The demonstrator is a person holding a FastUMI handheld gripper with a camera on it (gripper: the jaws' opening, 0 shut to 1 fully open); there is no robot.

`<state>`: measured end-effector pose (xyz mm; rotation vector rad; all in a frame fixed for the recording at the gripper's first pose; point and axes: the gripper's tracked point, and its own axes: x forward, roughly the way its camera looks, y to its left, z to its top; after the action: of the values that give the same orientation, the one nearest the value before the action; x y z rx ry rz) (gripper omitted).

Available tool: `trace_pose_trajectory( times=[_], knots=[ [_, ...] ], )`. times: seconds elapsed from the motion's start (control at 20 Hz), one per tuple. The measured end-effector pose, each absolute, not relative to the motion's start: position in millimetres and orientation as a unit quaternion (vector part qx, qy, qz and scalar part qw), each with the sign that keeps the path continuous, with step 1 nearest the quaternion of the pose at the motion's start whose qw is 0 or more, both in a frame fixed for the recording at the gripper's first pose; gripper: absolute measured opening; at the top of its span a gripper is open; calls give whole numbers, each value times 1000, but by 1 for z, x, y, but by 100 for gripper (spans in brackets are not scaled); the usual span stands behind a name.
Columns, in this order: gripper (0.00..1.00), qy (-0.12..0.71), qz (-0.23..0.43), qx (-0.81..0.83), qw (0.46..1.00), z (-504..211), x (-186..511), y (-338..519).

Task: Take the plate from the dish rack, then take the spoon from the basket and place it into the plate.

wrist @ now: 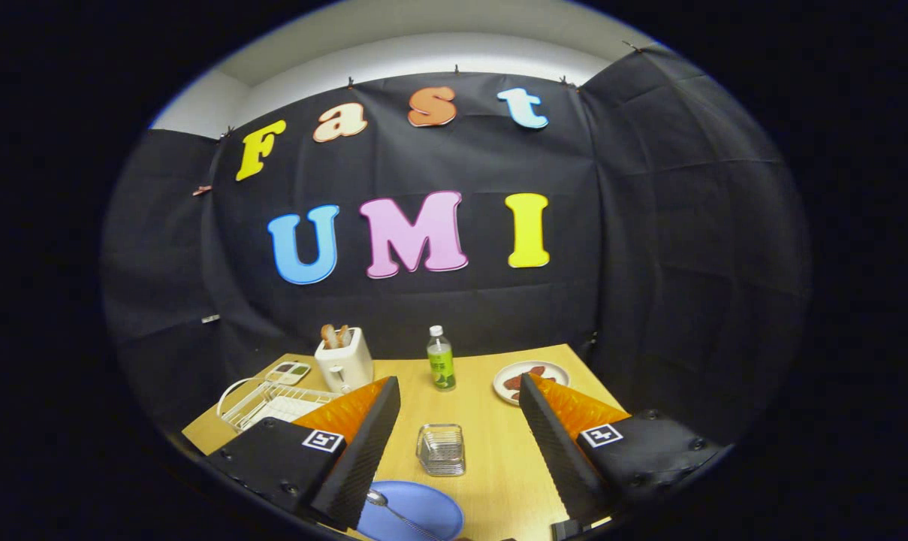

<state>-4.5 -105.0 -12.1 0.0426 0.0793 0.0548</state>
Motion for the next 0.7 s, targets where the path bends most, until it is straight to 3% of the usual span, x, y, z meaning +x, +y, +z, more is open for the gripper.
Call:
trace_pose_trajectory(
  times=[0.3, 0.7],
  knots=[
    [98, 24, -33, 11, 999, -10, -29, -97],
    [98, 13, -14, 12, 1000, 0, -29, -43]
  ],
)
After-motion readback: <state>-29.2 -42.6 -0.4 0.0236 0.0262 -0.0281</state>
